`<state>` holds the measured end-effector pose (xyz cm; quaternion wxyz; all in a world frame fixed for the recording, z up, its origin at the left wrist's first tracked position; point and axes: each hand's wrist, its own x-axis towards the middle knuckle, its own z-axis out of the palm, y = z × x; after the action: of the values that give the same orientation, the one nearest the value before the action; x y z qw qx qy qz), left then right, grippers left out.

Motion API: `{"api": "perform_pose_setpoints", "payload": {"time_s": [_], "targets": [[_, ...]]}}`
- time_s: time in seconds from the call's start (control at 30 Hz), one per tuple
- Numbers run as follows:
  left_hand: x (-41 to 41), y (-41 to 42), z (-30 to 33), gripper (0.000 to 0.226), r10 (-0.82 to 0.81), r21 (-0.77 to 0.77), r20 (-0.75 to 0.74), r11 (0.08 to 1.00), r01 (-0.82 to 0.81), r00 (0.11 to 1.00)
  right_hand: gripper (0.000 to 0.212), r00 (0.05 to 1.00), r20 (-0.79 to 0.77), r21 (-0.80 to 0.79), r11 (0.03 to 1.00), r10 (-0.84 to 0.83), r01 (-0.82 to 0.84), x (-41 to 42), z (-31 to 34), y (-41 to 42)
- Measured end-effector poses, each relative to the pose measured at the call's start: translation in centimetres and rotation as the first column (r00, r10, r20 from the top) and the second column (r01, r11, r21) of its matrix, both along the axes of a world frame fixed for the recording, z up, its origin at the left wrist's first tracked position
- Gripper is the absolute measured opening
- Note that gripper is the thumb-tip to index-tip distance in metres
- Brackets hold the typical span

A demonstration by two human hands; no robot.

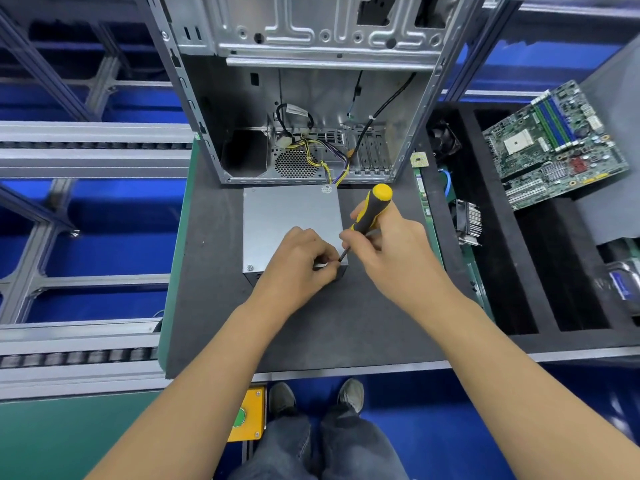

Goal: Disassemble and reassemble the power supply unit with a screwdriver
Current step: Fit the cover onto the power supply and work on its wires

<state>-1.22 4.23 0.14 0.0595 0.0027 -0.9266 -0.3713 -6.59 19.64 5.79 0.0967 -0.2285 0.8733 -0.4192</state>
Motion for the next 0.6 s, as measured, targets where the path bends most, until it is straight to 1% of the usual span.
{"api": "perform_pose_setpoints", "payload": {"time_s": [0.07, 0.2, 0.33, 0.43, 0.53, 0.57, 0.6], "targets": [[0.0, 0.1, 0.1, 0.004, 0.007, 0.012, 0.012, 1.000, -0.007, 1.000, 0.022, 0.999, -0.011, -0.012, 0.999, -0.036, 0.035, 0.0, 0.1, -0.2], [-0.1, 0.1, 0.1, 0.007, 0.003, 0.001, 0.010, 1.000, -0.003, 1.000, 0.033, 0.994, -0.053, -0.013, 0.996, -0.092, 0.092, 0.2, 0.2, -0.3], [-0.1, 0.1, 0.0, 0.003, 0.016, 0.015, 0.015, 1.000, -0.016, 1.000, 0.042, 0.987, -0.075, -0.014, 0.990, -0.141, 0.141, 0.7, 0.2, -0.7], [-0.2, 0.1, 0.1, 0.011, 0.025, 0.039, 0.025, 0.999, -0.026, 0.999, 0.044, 0.984, -0.071, -0.028, 0.987, -0.161, 0.160, 0.7, 0.2, -1.1], [-0.2, 0.2, 0.1, 0.012, 0.022, 0.013, 0.017, 1.000, -0.022, 1.000, 0.046, 0.991, -0.073, 0.041, 0.993, -0.111, 0.114, 0.7, 0.6, -1.3], [-0.2, 0.2, 0.1, 0.012, 0.024, 0.006, 0.015, 1.000, -0.024, 1.000, 0.048, 0.995, -0.052, 0.041, 0.996, -0.082, 0.084, 0.7, 1.1, -1.3], [-0.1, 0.2, 0.1, 0.012, 0.029, 0.009, 0.011, 1.000, -0.029, 1.000, 0.052, 0.998, -0.032, 0.002, 0.999, -0.045, 0.046, 0.7, 1.7, -1.2]]}}
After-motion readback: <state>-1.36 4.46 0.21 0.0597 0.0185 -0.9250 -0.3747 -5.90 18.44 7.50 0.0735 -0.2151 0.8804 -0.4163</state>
